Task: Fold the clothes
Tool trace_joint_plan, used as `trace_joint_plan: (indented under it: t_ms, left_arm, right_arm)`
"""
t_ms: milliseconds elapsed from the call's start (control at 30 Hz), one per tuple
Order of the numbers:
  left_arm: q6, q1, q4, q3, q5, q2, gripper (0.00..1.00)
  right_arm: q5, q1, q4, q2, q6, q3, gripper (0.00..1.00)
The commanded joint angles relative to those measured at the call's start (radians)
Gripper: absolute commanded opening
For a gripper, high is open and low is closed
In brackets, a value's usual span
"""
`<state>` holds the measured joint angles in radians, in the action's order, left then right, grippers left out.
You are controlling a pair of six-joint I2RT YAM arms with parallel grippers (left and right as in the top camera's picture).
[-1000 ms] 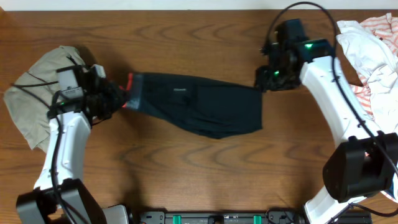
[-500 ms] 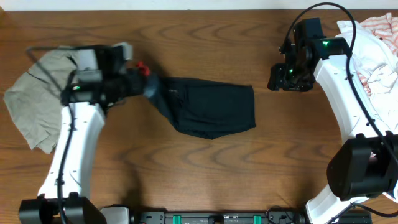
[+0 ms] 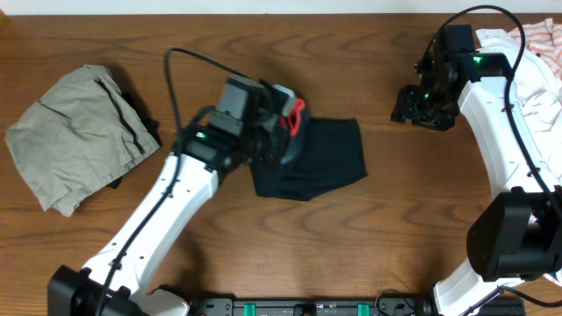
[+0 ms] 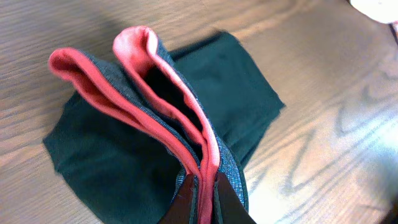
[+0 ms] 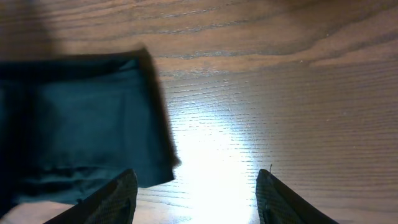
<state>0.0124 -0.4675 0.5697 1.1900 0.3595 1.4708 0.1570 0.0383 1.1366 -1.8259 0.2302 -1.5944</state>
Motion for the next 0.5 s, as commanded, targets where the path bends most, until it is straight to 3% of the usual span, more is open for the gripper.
trace_joint_plan:
  t_ms: [0,133,467]
  left_arm:
    - [-0.011,-0.047,-0.029,0.02,-0.014,0.029,0.06]
    - [-0.04,-0.082,-0.084,0.02,-0.045,0.053,0.06]
    - [-0.218,-0.057,-0.123,0.021,-0.348,0.02,0.06]
  right_arm:
    - [0.011,0.0,0.004,-0.001,0.0,-0.005,0.6]
    - [0.013,0.001,0.008,-0.001,-0.004,-0.005,0.6]
    - [-0.015,0.002,0.005,-0.001,-0.03,0.019,0.62]
